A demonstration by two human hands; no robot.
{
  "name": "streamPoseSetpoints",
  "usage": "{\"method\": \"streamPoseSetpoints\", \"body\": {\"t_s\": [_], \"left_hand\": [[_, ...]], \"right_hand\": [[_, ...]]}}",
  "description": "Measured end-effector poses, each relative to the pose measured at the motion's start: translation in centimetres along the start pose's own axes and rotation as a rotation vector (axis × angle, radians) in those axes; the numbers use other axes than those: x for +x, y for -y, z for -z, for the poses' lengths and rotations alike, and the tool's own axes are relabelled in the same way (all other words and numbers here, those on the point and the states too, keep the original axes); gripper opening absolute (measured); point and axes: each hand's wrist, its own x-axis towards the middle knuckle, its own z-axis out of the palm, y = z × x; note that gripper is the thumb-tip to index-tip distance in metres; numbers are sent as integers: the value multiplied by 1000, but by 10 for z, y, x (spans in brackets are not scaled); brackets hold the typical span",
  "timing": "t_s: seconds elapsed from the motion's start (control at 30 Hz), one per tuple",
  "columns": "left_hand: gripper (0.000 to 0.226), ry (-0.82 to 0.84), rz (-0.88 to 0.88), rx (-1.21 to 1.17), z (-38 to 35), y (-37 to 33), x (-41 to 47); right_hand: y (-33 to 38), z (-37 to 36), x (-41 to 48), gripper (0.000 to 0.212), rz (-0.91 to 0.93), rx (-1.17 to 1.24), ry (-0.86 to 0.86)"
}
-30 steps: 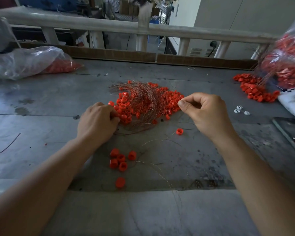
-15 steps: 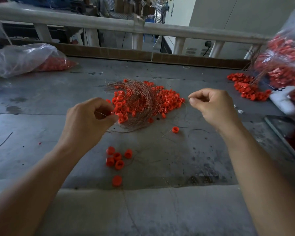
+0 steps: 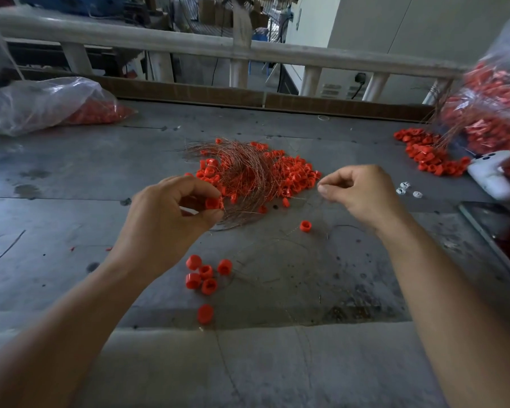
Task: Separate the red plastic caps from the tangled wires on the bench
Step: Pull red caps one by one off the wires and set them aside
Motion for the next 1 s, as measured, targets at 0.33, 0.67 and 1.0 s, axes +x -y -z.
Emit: {"method": "streamPoseSetpoints", "body": {"t_s": [0.33,0.67,1.0], "left_hand": [[41,34,4,-80,-7,6,0],[17,17,-299,17,-12,-13,-7],[20,126,-281,154,-23,-8,2]], "right_hand": [[18,8,-3,23,-35,676,-251],[32,-8,-19,20,98,576,46],[45,-26,-33,12,42,772,295]]}}
